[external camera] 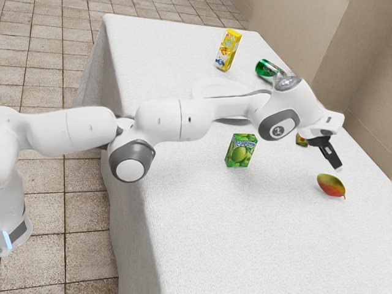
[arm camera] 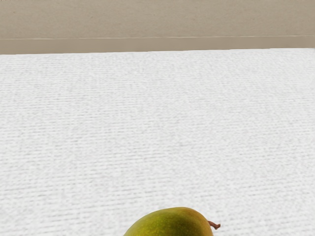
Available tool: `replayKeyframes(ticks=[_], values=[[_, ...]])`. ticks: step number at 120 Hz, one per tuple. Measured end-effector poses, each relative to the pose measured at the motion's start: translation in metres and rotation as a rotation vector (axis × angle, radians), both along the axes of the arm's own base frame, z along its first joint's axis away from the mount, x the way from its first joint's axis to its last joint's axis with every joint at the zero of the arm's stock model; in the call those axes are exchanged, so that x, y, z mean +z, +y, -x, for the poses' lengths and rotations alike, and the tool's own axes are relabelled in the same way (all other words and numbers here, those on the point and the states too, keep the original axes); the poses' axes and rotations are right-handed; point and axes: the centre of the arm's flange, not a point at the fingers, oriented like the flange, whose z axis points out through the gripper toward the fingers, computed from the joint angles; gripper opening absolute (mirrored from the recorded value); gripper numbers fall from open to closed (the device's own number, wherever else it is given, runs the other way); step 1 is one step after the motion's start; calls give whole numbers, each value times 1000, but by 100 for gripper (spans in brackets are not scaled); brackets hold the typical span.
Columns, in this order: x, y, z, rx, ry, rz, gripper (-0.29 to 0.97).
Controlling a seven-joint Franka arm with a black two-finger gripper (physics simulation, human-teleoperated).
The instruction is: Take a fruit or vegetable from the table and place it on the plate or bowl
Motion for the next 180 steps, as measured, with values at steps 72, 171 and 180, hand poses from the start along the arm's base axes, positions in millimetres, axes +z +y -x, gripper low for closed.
replayKeyframes(ticks=[72, 171, 180], values=[[-11, -5, -4, 0, -53, 51, 68], [-43, 15, -12, 26, -23, 84, 67], [-43, 18, -12, 29, -24, 86, 67]])
